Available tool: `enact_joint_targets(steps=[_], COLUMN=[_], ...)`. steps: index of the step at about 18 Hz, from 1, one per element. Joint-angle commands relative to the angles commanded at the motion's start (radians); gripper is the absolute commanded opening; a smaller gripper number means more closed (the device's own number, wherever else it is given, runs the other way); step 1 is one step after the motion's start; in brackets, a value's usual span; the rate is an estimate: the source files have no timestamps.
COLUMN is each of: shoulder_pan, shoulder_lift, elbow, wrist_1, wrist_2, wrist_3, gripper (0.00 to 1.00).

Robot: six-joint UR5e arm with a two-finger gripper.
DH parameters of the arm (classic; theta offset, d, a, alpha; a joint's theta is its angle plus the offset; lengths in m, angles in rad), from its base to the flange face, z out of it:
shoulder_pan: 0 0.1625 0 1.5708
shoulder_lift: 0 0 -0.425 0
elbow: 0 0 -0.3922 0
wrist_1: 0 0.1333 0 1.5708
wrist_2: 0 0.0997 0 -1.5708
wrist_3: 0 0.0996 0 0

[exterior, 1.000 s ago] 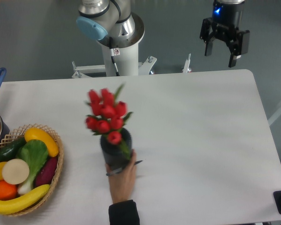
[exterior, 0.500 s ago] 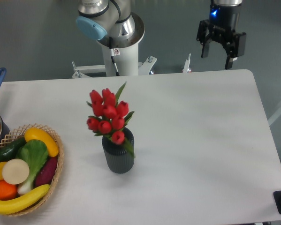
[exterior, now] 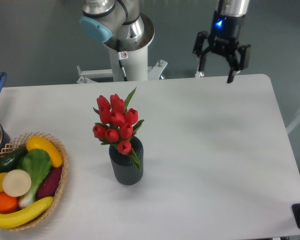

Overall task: Pick up the flowers from the vase
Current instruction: 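Move the open gripper down toward the tulip stems above the vase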

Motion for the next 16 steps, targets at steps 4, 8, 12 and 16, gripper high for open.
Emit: enact_joint_targets(steps=[4,8,12,16], shoulder_pan=[-0.081,-0.158,-0.184,-0.213], shoulder_lift=[-0.066,-0.141,-0.184,-0.219], elbow=[-0.028,-0.037,-0.057,-0.071], wrist_1=[0.127,0.190,0.195,0.193], wrist_2=[-0.060,-0.077,-0.216,-0.301], wrist_3=[-0.038,-0.034,-0.034,-0.040], gripper=[1.00,1.00,1.00,1.00])
